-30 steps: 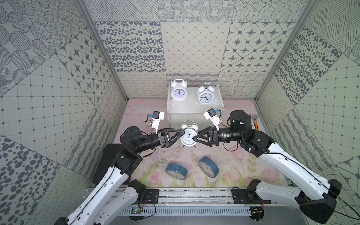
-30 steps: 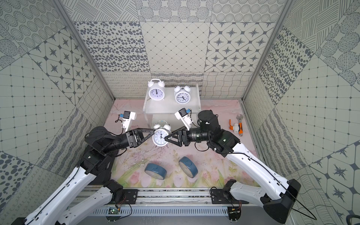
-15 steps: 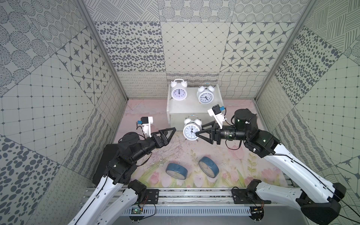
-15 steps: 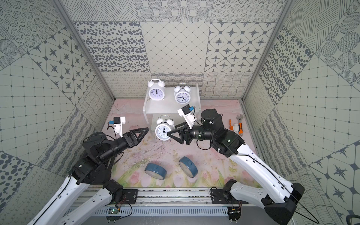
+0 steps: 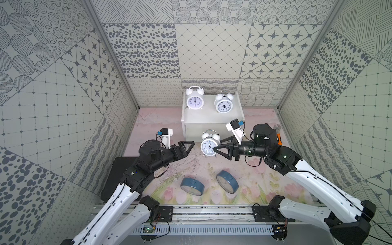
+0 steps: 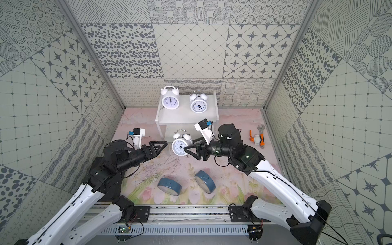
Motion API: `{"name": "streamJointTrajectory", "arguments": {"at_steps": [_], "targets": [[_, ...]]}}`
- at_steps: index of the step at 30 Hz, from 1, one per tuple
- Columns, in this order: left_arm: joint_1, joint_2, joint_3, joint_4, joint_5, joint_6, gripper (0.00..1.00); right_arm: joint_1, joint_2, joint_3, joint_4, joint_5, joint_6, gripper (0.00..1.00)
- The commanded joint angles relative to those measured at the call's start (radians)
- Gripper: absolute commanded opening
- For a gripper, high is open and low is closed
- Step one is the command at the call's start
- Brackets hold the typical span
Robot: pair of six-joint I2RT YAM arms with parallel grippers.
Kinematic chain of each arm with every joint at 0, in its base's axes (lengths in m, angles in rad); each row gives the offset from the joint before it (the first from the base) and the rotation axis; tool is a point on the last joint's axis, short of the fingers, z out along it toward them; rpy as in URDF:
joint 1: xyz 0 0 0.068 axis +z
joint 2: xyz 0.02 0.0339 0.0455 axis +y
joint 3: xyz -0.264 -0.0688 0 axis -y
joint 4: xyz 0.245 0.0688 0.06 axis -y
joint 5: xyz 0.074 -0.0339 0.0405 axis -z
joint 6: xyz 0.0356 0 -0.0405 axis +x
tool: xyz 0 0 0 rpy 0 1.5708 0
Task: Place the alarm clocks on the shelf by style
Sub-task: Place the alarm on the shelf.
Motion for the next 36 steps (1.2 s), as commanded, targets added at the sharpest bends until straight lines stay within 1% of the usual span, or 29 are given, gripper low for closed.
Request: {"name": "streamJointTrajectory", "arguments": {"at_steps": [1, 3, 8, 12, 17, 21, 27, 36], "targets": [[0.002, 0.007, 0.006, -0.053, -0.046, 0.001, 0.89, -0.007, 0.036, 0.114, 0.062, -0.029, -0.073, 0.42], [0.002, 0.013, 0.010, -0.093, -0.076, -0.017, 0.89, -0.016, 0.068, 0.159, 0.056, -0.046, -0.091, 0.42], [0.002, -0.013, -0.029, -0.044, -0.031, -0.061, 0.87, -0.028, 0.144, 0.281, 0.028, -0.061, -0.160, 0.43], [0.002, -0.033, -0.045, -0.038, -0.030, -0.071, 0.85, -0.028, 0.211, 0.392, -0.019, -0.043, -0.240, 0.43], [0.003, -0.026, -0.042, -0.038, -0.012, -0.070, 0.82, -0.027, 0.299, 0.533, -0.067, -0.003, -0.337, 0.43], [0.002, -0.017, -0.040, -0.036, -0.006, -0.065, 0.81, -0.030, 0.354, 0.599, -0.052, 0.043, -0.377, 0.43], [0.002, -0.011, -0.046, -0.021, -0.007, -0.065, 0.80, -0.030, 0.453, 0.692, -0.071, 0.069, -0.422, 0.43], [0.002, -0.007, -0.045, -0.034, -0.004, -0.038, 0.80, -0.034, 0.533, 0.718, -0.067, 0.102, -0.464, 0.43]]}}
